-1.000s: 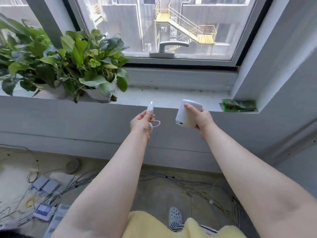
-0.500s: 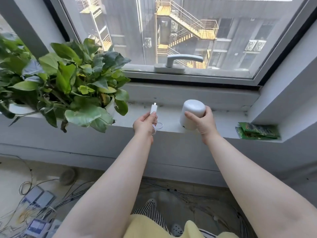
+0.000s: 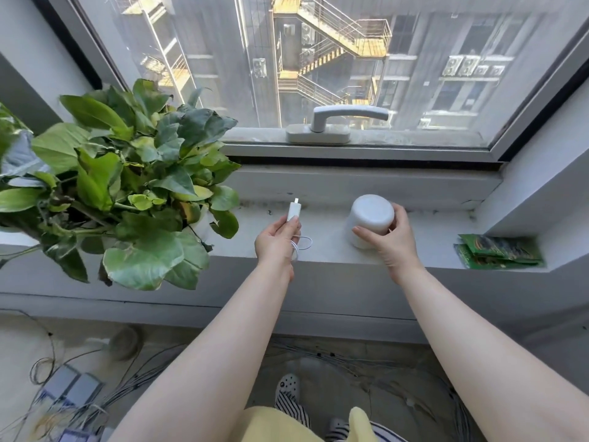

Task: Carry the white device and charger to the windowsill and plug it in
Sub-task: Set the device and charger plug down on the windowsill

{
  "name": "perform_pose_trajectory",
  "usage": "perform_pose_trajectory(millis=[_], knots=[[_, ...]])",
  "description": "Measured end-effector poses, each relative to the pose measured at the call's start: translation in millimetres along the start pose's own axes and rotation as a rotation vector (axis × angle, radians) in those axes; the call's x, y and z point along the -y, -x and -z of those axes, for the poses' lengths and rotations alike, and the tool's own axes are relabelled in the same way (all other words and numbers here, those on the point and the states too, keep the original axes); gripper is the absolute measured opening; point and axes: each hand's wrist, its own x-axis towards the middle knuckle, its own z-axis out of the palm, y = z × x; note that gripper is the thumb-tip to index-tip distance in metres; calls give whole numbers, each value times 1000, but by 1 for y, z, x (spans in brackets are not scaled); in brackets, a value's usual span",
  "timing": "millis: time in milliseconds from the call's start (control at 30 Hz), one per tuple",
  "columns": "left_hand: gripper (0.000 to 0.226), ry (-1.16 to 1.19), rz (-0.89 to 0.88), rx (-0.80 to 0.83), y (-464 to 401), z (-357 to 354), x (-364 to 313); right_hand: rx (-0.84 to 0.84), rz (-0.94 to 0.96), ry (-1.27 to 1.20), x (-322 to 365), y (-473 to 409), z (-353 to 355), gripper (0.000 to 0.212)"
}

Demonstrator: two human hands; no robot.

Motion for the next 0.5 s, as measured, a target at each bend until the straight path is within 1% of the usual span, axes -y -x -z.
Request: perform_pose_trajectory(millis=[200, 267, 333, 400, 467, 500], knots=[[39, 24, 3, 19, -4, -5, -2, -5, 17, 23, -5, -5, 0, 75], [39, 29, 5, 23, -4, -6, -3, 14, 36, 35, -6, -4, 0, 81], [39, 39, 2, 32, -3, -7, -3, 44, 49, 53, -5, -2, 3, 92], [39, 48, 1, 43, -2, -8, -4, 40, 42, 59, -1, 3, 7, 98], [39, 49, 9, 47, -1, -8, -4, -47, 81, 73, 6, 14, 9, 92], [39, 58, 15, 52, 0, -8, -5, -124, 122, 80, 12, 21, 8, 81]])
